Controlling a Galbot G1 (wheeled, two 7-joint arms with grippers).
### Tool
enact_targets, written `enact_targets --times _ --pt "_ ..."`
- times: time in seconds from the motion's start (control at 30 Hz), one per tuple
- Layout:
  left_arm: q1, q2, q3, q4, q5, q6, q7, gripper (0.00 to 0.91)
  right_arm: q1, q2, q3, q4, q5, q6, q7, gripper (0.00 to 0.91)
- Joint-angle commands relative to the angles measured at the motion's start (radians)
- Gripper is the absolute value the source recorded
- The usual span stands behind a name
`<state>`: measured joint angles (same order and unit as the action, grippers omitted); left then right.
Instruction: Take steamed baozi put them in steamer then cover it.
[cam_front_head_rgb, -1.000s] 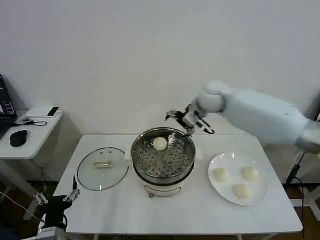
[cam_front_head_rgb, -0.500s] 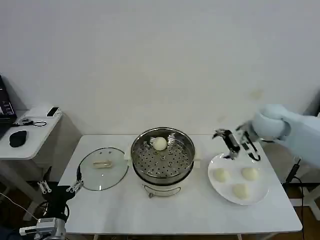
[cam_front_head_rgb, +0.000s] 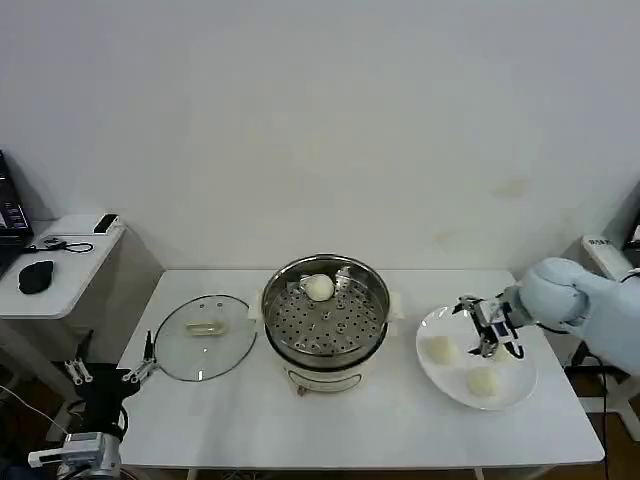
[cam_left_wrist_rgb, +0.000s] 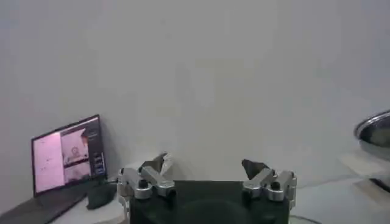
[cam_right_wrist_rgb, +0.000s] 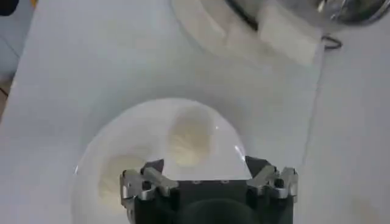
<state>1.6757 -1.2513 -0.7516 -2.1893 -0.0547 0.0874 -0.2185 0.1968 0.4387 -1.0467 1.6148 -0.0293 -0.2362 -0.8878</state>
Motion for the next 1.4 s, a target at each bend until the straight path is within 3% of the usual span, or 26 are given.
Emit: enact_targets --times 0.03,0.27,0.83,1.0,1.13,1.4 --pt "-0.007 0.002 -0.019 0.003 -0.006 0.001 -0.001 0.907 -0.203 0.092 0.168 -0.193 -0.053 -0.009 -0.024 0.907" --pt "0.000 -0.002 -0.019 0.011 -0.002 -0.008 0.003 0.907 -0.218 0.190 0.167 -0.293 -0.070 0.024 -0.041 0.907" --pt "0.003 -0.008 -0.023 0.030 0.012 -0.023 0.001 0.907 -0.236 0.294 0.161 -0.377 -0.082 0.036 -0.040 0.907" --pt "-0.003 -0.011 -0.022 0.035 0.015 -0.023 0.000 0.907 -0.236 0.310 0.158 -0.389 -0.094 0.026 -0.043 0.816" --pt "-0.005 -0.012 -0.025 0.040 0.028 -0.033 -0.003 0.907 -0.232 0.310 0.152 -0.385 -0.092 -0.002 -0.050 0.665" --pt "-0.004 -0.011 -0.028 0.034 0.030 -0.034 -0.005 0.907 -0.221 0.303 0.141 -0.374 -0.079 -0.012 -0.081 0.625"
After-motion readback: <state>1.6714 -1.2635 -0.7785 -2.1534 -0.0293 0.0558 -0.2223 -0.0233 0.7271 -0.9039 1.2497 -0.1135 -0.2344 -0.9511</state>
